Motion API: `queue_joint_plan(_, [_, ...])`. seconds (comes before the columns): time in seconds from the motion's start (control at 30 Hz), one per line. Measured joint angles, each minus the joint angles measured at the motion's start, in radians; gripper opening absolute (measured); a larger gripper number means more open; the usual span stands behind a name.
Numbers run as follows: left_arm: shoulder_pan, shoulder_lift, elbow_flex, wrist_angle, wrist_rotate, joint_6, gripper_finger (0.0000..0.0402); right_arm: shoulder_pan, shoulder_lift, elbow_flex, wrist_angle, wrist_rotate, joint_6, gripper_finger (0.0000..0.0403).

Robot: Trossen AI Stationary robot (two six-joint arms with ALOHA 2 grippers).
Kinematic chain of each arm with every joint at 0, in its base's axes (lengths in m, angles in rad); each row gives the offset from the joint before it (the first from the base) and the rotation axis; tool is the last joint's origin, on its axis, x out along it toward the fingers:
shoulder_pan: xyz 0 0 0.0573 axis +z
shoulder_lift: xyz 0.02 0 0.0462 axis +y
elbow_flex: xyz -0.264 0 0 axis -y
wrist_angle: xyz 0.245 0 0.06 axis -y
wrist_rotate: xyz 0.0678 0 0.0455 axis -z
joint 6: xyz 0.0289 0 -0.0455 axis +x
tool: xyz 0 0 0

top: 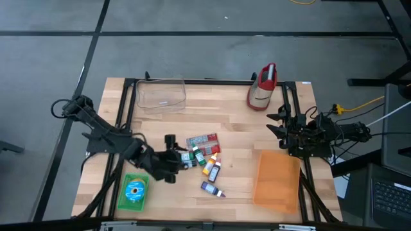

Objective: Pick & Place Food Item
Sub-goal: Put the red popcorn bag into the orange bin

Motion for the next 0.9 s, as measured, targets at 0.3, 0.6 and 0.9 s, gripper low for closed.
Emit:
queue_joint_plan(0.3, [0.095,0.000,-0.190,0.408,0.064,0.135,0.0242,0.000,0.037,0.000,0.001,0.073,0.078,0.0210])
queue_joint_plan(0.6, [0.191,-0.005,-0.319,0.621,0.125,0.144,0.0242,0.000,0.158,0.000,0.056,0.132,0.182,0.0210])
queue_joint_plan(0.9, [0.244,-0.006,-0.376,0.811,0.139,0.154,0.0242,0.000,0.442,0.117,0.056,0.254,0.298,0.0210])
